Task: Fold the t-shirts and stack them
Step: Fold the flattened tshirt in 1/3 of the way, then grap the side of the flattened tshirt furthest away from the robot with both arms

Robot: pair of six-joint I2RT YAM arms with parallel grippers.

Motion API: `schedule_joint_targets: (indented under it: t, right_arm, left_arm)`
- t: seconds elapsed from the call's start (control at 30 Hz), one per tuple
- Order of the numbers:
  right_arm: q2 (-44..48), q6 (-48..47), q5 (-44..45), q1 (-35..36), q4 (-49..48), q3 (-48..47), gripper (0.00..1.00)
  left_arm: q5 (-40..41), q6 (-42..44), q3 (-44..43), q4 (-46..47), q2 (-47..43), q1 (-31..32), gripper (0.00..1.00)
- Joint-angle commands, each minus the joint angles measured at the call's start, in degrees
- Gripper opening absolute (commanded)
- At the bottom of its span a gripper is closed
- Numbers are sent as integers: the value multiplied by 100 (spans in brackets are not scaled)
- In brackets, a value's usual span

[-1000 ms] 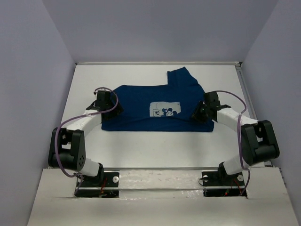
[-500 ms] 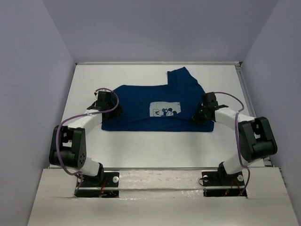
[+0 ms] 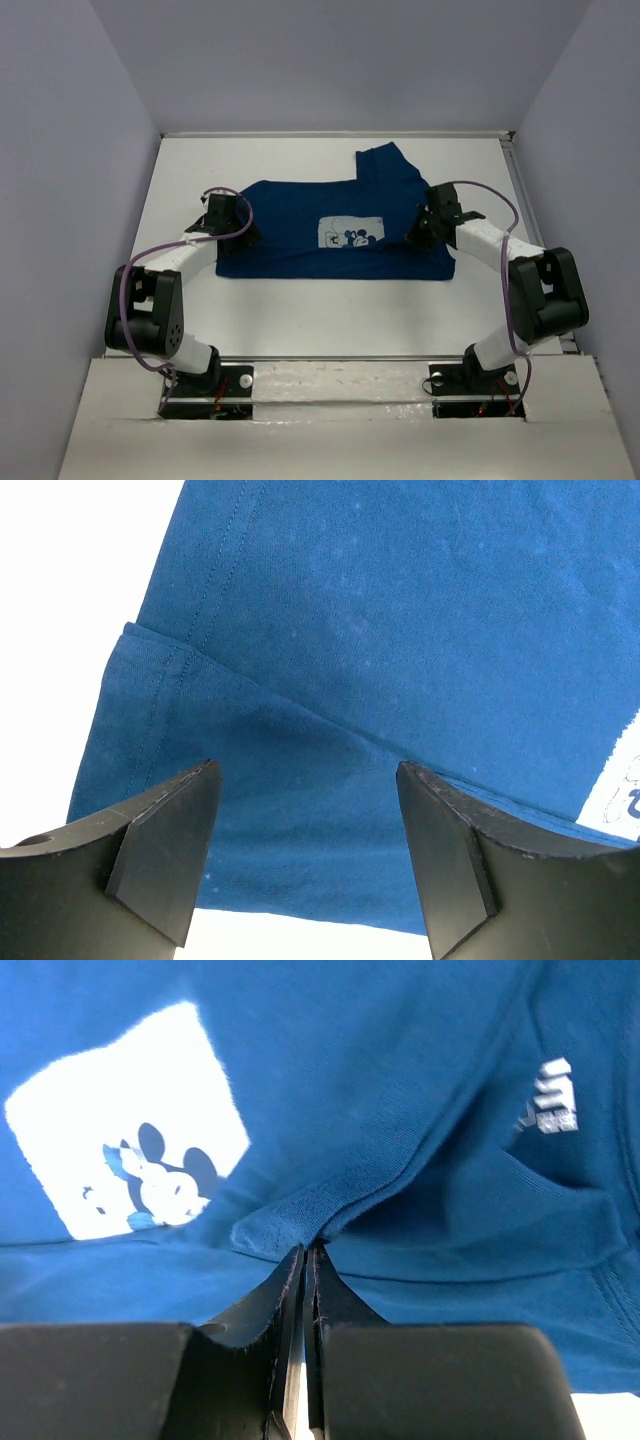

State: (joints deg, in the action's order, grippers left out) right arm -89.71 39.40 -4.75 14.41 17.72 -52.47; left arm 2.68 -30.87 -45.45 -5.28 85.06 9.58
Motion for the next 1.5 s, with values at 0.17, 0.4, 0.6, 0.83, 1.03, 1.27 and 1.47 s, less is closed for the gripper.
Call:
schedule_joint_targets:
  t: [0.17,0.4,0.6,0.83,1.03,1.27,1.47]
  right_arm:
    - [-686,-318,106,184,48,-1054,8]
    - [-1382,-643,159,307,-75,-1915,7]
    - [-1997,-1004,133,422,-5,-2654,7]
    - [-2428,-1303,291,606,48,-3216,15]
    - [-2096,-1452,168,606,92,-3235,72]
    - [-639,-1488,-33,606,118,-2297,30]
    - [392,-1207,-420,659,74,-1364,0]
  left_arm:
    - [66,108,-218,-17,-130,-18,71]
    - [180,152,-455,-131,-165,-18,70]
    - [260,169,-833,-228,-112,-18,70]
    - [453,204,-1273,-254,63,-18,71]
    - [611,266,-1835,-184,520,-290,70]
    - [129,205,-2809,-96,1626,-958,70]
    - [-486,458,-3750,-324,2839,-1038,65]
